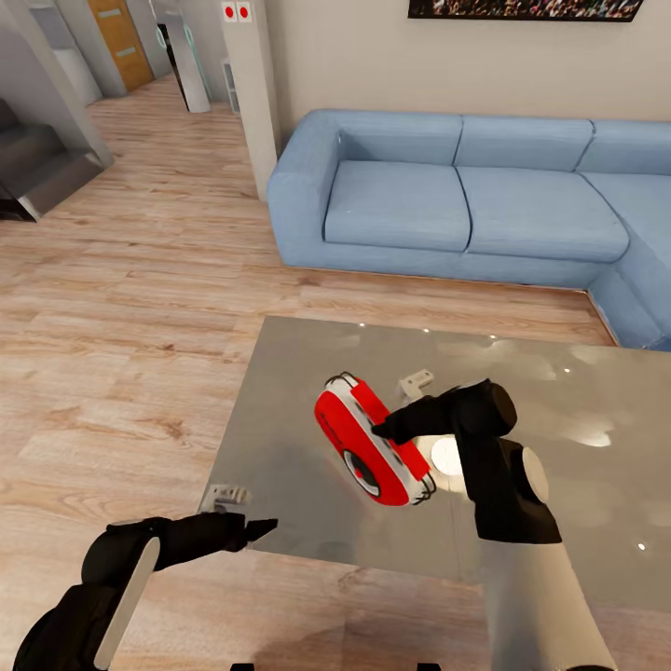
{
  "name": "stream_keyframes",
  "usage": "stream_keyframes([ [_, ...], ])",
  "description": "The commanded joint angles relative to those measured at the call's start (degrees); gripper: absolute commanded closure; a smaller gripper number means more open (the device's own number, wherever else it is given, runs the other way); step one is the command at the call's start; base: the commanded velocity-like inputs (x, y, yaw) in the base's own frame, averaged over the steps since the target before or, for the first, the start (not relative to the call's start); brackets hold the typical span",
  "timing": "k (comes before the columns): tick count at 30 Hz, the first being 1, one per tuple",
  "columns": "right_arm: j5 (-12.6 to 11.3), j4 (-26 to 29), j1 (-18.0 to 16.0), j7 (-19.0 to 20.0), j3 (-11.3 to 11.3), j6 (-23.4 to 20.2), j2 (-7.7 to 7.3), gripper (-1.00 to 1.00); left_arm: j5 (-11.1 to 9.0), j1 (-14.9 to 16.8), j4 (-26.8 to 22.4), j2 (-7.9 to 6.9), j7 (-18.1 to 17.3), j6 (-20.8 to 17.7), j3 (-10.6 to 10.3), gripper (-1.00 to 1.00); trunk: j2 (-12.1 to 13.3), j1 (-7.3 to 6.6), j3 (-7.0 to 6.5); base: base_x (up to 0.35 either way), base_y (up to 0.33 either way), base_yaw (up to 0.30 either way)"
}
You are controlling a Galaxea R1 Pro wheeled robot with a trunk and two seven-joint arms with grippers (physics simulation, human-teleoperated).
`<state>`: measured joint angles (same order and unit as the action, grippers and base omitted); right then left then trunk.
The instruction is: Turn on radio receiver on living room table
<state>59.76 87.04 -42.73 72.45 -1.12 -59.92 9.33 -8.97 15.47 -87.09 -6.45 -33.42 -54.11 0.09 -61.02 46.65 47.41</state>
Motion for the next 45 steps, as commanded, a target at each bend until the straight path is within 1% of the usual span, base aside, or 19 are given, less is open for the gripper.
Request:
stream_keyframes([
  [1,-0.4,-0.2,-0.1,0.1,-0.2,-0.1,0.02,1.00,-1.1,0.4,0.0,0.01,0.0,0.1,0.0,-1.00,0.0,0.00,0.00,0.000,0.000,0.000],
  [2,-0.6,-0.2,-0.1,0.1,-0.3,-0.1,0.05,1.00,-1.6,0.6,0.0,0.03,-0.1,0.2,0.0,-1.00,0.0,0.00,0.00,0.000,0.000,0.000],
  [3,-0.7,-0.3,-0.1,0.2,-0.4,-0.1,0.12,1.00,-2.8,1.1,-0.1,0.06,-0.3,0.2,-0.1,-1.00,0.0,0.00,0.00,0.000,0.000,0.000],
  [4,-0.8,-0.4,-0.1,0.2,-0.5,-0.1,0.15,1.00,-3.4,1.3,-0.1,0.07,-0.5,0.2,-0.1,-1.00,0.0,0.00,0.00,0.000,0.000,0.000],
  [5,-0.8,-0.5,-0.1,0.2,-0.5,-0.1,0.19,1.00,-4.6,1.8,-0.1,0.14,-1.1,0.3,-0.1,-1.00,0.0,0.00,0.00,0.000,0.000,0.000],
  [7,-0.9,-0.5,-0.1,0.2,-0.6,-0.1,0.21,1.00,-5.7,2.3,-0.1,0.26,-2.1,0.3,-0.2,-1.00,0.0,0.00,0.00,0.000,0.000,0.000],
  [8,-0.9,-0.6,-0.2,0.2,-0.6,-0.1,0.23,1.00,-6.6,2.7,-0.1,0.48,-3.4,0.5,-0.2,-1.00,0.0,0.00,0.00,0.000,0.000,0.000],
  [9,-0.9,-0.6,-0.2,0.2,-0.6,-0.1,0.25,1.00,-6.9,2.9,-0.1,0.64,-4.1,0.7,-0.2,-1.00,0.0,0.00,0.00,0.000,0.000,0.000],
  [10,-0.9,-0.6,-0.2,0.2,-0.6,-0.1,0.25,1.00,-7.3,3.1,-0.1,0.96,-5.6,1.1,-0.2,-1.00,0.0,0.00,0.00,0.000,0.000,0.000],
  [12,-0.9,-0.6,-0.2,0.2,-0.6,-0.1,0.28,1.00,-7.7,3.3,-0.1,1.28,-7.5,1.9,-0.2,-1.00,0.0,0.00,0.00,0.000,0.000,0.000],
  [16,-0.9,-0.7,-0.2,0.0,-0.5,-0.1,0.37,1.00,-8.0,3.5,-0.1,1.52,-9.4,2.7,-0.3,-1.00,0.0,0.00,0.00,0.000,0.000,0.000],
  [21,-0.9,-0.8,-0.2,-0.3,-0.4,-0.1,0.42,1.00,-8.1,3.9,-0.2,1.69,-10.0,2.8,-0.3,-1.00,0.0,0.00,0.00,0.000,0.000,0.000],
  [30,-1.0,-0.8,-0.2,-0.4,-0.1,-0.1,0.39,1.00,-8.2,4.6,-0.3,2.79,-10.8,2.8,-0.3,-1.00,0.0,0.00,0.00,0.000,0.000,0.000],
  [32,-1.0,-0.7,-0.2,-0.3,-0.1,-0.1,0.41,1.00,-8.2,4.6,-0.3,2.90,-12.5,2.7,-0.3,-1.00,0.0,0.00,0.00,0.000,0.000,0.000],
  [34,-1.0,-0.7,-0.2,-0.2,-0.1,-0.1,0.42,1.00,-8.2,4.6,-0.3,2.93,-15.8,2.7,-0.3,-1.00,0.0,0.00,0.00,0.000,0.000,0.000],
  [35,-1.0,-0.7,-0.2,0.0,-0.1,-0.1,0.43,1.00,-8.2,4.7,-0.3,2.93,-18.2,2.7,-0.3,-1.00,0.0,0.00,0.00,0.000,0.000,0.000],
  [36,-1.0,-0.7,-0.2,0.0,-0.1,-0.1,0.44,1.00,-8.2,4.7,-0.3,2.93,-18.7,2.7,-0.3,-1.00,0.0,0.00,0.00,0.000,0.000,0.000],
  [37,-1.0,-0.7,-0.2,0.0,-0.1,-0.1,0.44,1.00,-8.1,4.7,-0.3,2.93,-18.8,2.7,-0.3,1.00,0.0,0.00,0.00,0.000,0.000,0.000],
  [45,-1.0,-0.7,-0.2,0.1,-0.1,-0.1,0.48,1.00,-8.0,4.7,-0.3,2.90,-19.3,2.6,-0.3,1.00,0.0,0.00,0.00,0.000,0.000,0.000],
])
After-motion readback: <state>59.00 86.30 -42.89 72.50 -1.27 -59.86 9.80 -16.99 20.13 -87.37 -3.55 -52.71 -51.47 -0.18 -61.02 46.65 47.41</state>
